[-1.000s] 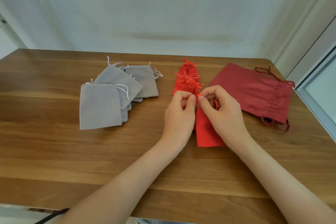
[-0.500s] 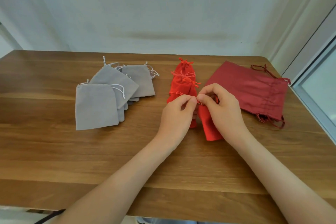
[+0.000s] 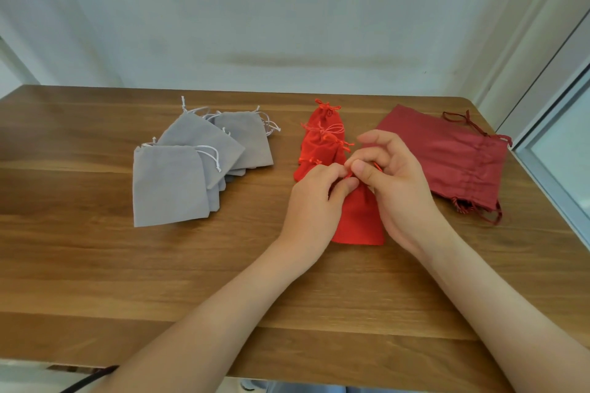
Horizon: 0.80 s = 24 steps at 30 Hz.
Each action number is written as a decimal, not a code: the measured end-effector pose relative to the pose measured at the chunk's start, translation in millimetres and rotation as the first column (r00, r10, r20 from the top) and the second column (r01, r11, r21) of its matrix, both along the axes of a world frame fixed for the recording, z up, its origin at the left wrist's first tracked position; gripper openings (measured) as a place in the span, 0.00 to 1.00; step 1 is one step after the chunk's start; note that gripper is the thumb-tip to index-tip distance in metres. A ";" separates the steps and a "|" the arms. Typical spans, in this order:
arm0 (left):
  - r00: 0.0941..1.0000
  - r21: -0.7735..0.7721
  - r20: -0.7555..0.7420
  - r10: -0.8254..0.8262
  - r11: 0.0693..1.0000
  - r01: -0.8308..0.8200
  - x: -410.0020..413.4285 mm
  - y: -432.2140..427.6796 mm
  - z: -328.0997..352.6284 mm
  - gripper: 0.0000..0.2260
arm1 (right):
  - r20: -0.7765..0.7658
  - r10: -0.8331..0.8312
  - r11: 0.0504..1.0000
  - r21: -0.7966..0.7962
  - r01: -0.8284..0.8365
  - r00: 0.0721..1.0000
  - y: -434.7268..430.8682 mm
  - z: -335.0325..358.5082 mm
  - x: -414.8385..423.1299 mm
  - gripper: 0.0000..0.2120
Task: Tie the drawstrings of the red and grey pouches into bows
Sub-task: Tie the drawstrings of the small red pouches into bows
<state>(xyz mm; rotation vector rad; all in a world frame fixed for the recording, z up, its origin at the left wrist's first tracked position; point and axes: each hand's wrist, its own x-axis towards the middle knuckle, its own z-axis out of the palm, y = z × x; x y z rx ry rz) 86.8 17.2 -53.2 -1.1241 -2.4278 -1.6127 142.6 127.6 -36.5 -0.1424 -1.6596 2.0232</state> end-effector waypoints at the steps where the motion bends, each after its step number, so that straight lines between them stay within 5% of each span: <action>1: 1.000 -0.018 -0.017 -0.006 1.000 0.006 -1.7 0.2 -1.6 0.05 | -0.007 0.013 1.000 -0.014 -0.013 1.000 0.0 -0.5 -0.3 0.14; 7: 0.994 -0.063 -0.097 -0.046 0.997 0.040 -1.2 2.6 -6.8 0.13 | 0.002 0.045 0.995 0.087 -0.045 0.999 0.7 -0.6 1.2 0.13; 10: 0.988 -0.102 -0.151 -0.026 0.995 0.011 -3.0 4.3 -10.5 0.18 | 0.064 -0.005 0.958 0.286 -0.013 0.998 0.6 -0.5 1.8 0.15; 14: 0.991 -0.144 -0.124 -0.056 0.989 0.038 -4.7 1.7 -10.5 0.20 | 0.027 -0.195 0.625 0.774 0.103 0.981 5.4 -2.5 3.5 0.15; 24: 0.997 -0.006 0.072 0.006 1.000 -0.006 -3.9 -4.6 -1.0 0.04 | -0.007 -0.317 0.590 0.781 0.204 0.948 6.2 -0.6 6.2 0.05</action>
